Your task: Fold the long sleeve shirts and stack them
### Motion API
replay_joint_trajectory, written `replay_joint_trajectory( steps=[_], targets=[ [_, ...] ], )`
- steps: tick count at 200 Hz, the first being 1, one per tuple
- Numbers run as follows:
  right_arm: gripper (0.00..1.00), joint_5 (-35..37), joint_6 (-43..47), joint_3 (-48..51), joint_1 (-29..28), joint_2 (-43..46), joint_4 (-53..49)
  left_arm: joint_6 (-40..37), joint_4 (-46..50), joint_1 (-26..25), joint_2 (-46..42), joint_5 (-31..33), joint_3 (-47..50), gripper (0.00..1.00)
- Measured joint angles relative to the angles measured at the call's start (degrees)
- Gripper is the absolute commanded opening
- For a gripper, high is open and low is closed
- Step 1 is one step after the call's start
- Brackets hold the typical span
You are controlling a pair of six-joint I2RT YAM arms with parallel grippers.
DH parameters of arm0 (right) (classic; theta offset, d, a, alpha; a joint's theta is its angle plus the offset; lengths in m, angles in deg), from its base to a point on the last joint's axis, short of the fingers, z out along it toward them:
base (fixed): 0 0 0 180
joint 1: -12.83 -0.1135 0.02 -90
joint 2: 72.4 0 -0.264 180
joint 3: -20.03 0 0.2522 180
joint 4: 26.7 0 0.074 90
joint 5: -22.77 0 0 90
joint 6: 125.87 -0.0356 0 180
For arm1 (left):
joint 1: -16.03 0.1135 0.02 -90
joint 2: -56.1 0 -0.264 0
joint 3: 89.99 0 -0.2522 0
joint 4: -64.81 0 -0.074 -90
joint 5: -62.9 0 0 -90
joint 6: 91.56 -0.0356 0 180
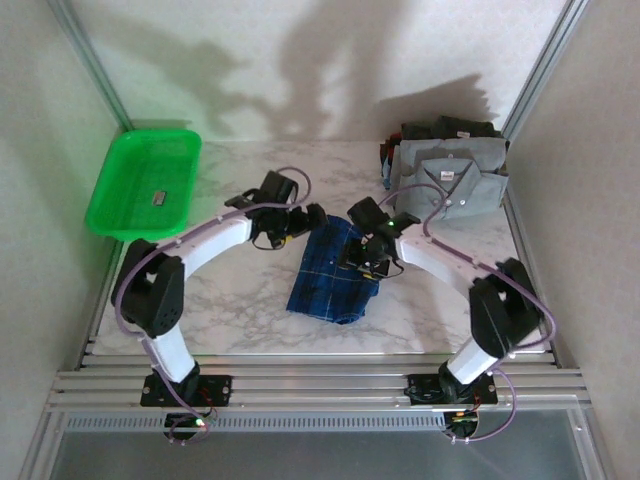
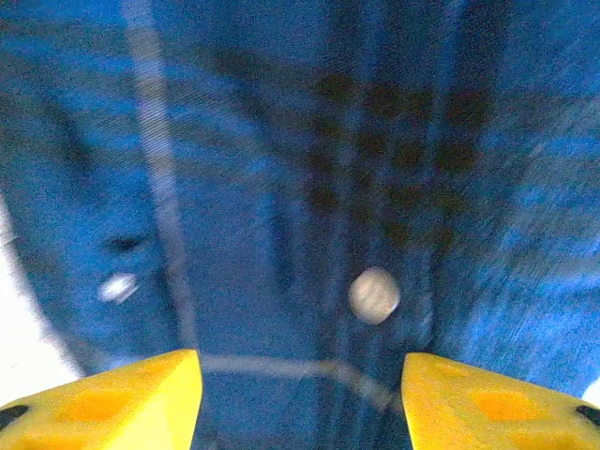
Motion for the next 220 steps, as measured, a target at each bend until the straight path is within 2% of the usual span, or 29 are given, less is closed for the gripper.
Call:
replay_joint_trajectory(
  steps=[32, 60, 91, 123, 161, 184, 220],
  targets=[
    [0.68, 5.4, 3.9, -3.3, 1.6, -5.6, -4.4, 0.3, -4.3, -1.0, 2.0, -2.3, 4.1, 0.99],
    [0.69, 10.3, 5.8, -5.4, 1.7, -6.6, -7.5, 0.3, -8.0, -1.0, 2.0, -3.0, 6.3, 0.99],
    [0.74, 13.3, 7.1, -5.1, 1.6, -5.4, -8.2, 0.5, -10.2, -1.0, 2.0, -3.7, 9.1, 0.99],
    [0.75, 11.3, 8.6, -0.7, 2.2, -3.8, -4.0, 0.8, -11.6, -1.0, 2.2, -4.1, 10.7, 0.98],
    [0.69, 5.3, 9.4, 1.7, 4.9, -9.2, 4.6, 0.9, -12.9, -1.0, 2.3, -4.7, 11.8, 0.98],
    [0.55, 2.7, 9.3, 1.3, 5.7, -11.2, 6.7, 0.9, -14.1, -1.0, 2.3, -5.1, 12.9, 0.98],
    [0.14, 0.4, 8.2, 0.8, 5.8, -12.2, 8.8, 0.9, -14.8, -1.0, 2.4, -5.3, 13.9, 0.98]
  ],
)
